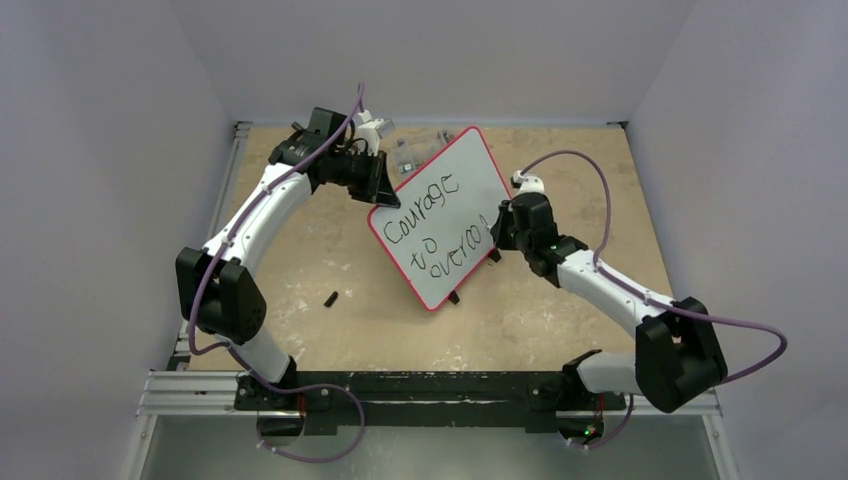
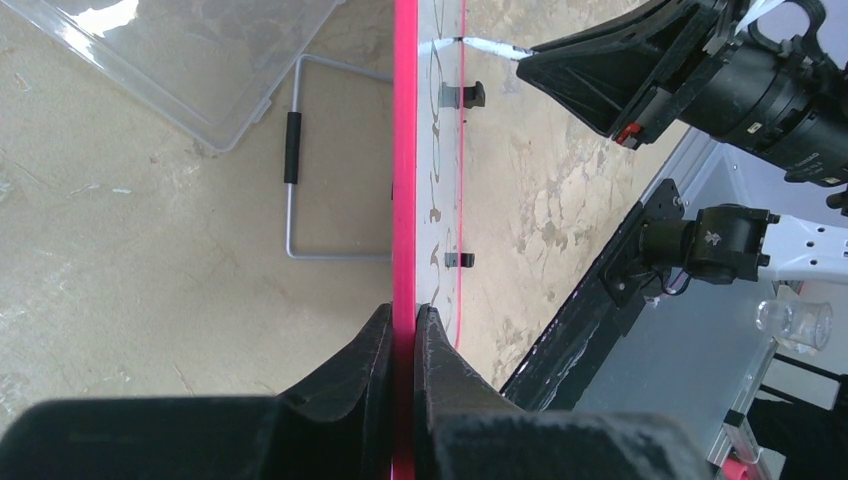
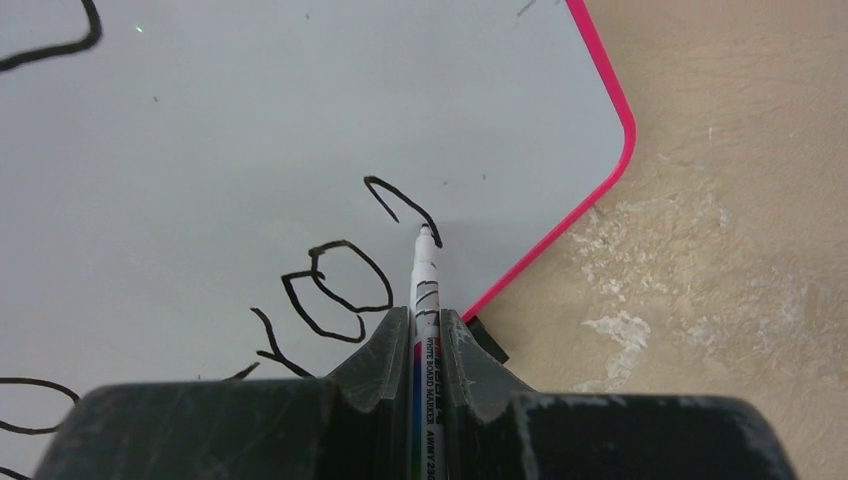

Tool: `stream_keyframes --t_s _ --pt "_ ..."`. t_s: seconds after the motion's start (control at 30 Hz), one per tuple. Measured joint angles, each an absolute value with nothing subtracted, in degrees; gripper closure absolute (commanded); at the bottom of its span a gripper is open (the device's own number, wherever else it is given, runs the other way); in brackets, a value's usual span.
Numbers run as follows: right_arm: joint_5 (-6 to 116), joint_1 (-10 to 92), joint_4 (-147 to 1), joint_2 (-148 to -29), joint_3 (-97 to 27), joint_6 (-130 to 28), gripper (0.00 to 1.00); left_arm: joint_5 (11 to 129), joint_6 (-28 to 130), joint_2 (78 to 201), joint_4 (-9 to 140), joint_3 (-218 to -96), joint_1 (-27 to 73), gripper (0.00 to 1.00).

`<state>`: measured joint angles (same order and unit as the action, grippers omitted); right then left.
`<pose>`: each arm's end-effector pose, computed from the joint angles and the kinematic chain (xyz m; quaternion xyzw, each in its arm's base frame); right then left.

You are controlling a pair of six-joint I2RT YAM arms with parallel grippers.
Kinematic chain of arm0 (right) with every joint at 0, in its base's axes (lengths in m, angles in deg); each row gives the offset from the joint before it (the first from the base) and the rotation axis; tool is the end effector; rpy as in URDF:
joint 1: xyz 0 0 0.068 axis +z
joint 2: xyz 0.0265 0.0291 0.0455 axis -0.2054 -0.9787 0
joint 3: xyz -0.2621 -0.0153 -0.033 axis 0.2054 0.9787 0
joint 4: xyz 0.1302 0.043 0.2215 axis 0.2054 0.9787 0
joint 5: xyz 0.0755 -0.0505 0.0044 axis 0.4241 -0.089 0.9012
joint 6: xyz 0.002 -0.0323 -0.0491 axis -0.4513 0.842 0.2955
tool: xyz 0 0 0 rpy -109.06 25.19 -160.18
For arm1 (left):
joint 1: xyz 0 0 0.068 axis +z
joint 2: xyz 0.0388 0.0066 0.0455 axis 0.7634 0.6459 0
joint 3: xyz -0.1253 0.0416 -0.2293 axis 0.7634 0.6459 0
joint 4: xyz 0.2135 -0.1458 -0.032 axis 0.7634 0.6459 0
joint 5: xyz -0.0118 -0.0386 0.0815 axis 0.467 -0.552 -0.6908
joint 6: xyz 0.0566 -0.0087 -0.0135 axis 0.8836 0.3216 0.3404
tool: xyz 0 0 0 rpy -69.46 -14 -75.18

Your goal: Write a sentence on the whiteboard

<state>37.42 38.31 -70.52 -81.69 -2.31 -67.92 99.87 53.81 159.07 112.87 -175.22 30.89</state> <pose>0.2590 0.1210 0.2179 0.0180 0.8827 0.1298 0.4512 0.3323 -0.1414 0.3235 0.1910 0.8760 -0.3728 0.2391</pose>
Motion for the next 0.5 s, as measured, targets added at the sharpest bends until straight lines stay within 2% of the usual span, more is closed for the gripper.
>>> stream_keyframes --t_s 0.5 --pt "36.0 36.1 -70.7 -88.1 -10.8 -66.0 1.00 99.6 53.5 159.1 112.9 -175.2 30.9 1.00"
